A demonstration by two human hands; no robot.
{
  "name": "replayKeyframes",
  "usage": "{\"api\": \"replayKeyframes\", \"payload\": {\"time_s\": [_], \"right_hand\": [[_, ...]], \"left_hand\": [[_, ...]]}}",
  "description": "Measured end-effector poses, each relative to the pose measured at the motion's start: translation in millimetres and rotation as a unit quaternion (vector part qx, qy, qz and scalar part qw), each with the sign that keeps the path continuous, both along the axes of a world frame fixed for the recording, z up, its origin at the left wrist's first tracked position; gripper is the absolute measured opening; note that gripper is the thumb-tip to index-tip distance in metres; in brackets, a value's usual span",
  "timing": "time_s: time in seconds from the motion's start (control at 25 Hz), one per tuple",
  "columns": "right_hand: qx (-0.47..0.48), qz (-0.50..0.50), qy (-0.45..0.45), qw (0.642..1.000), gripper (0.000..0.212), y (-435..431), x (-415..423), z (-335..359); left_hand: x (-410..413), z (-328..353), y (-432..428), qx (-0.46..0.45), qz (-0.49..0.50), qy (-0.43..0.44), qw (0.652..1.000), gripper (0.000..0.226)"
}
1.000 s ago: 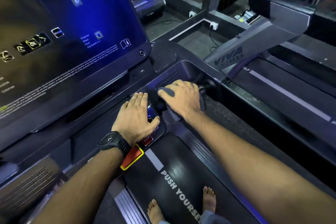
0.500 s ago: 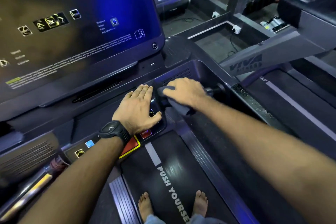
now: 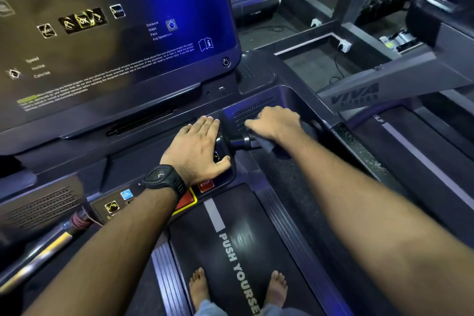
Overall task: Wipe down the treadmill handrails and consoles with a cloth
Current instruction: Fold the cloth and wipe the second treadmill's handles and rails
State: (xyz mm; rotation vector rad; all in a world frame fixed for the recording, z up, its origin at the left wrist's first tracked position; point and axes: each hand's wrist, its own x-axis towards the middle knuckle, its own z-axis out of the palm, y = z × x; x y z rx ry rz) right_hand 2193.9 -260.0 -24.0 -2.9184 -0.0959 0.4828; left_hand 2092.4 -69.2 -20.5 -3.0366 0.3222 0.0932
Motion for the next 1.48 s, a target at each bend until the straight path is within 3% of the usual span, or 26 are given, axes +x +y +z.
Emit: {"api": "replayKeyframes", "payload": {"time_s": [0.12, 0.24, 0.32, 0.48, 0.6, 0.76, 0.88, 1.08, 1.16, 1.24, 1.4, 1.48], "right_hand": [[0.028, 0.058, -0.021, 0.998, 0.058, 18, -12, 2], [0.003, -0.004, 0.035, 0.999, 0.065, -11, 12, 6], [-0.008, -0.039, 0.01, 0.999, 0.063, -7, 5, 2], [0.046, 0.026, -0.071, 0.996, 0.052, 8, -17, -2], [0.051, -0.055, -0.09, 0.993, 0.047, -15, -15, -4], [0.024, 0.022, -0.099, 0.995, 0.046, -5, -21, -4], [0.034, -0.082, -0.048, 0.995, 0.048, -27, -7, -2], [0.055, -0.079, -0.184, 0.978, 0.044, 6, -42, -30], [0.144, -0.223, -0.221, 0.938, 0.045, 16, -46, -38], [0.286, -0.395, -0.232, 0.842, 0.057, 41, -58, -41], [0.472, -0.537, -0.19, 0.672, 0.076, 87, -69, -26], [0.5, -0.596, -0.195, 0.597, 0.077, 79, -59, -23]], "left_hand": [[1, -1, 0, 0.0, -0.002, -0.002, 1.0, 0.1], [1, -1, 0, -0.002, -0.003, 0.003, 1.0, 0.1], [1, 0, 1, 0.0, 0.0, -0.001, 1.0, 0.101], [1, -1, 1, -0.004, -0.003, 0.003, 1.0, 0.1], [0, 0, 2, -0.012, -0.005, 0.002, 1.0, 0.099], [0, -1, 1, -0.021, -0.007, 0.0, 1.0, 0.098], [0, -1, 1, -0.03, -0.007, -0.001, 1.0, 0.096], [2, -1, 2, -0.052, -0.012, 0.015, 0.998, 0.091], [1, -1, 4, -0.06, -0.013, 0.03, 0.998, 0.087], [2, 1, 6, -0.077, -0.019, 0.047, 0.996, 0.086], [7, 5, 11, -0.142, -0.042, 0.108, 0.983, 0.083], [9, 4, 15, -0.148, -0.052, 0.119, 0.98, 0.083]]}}
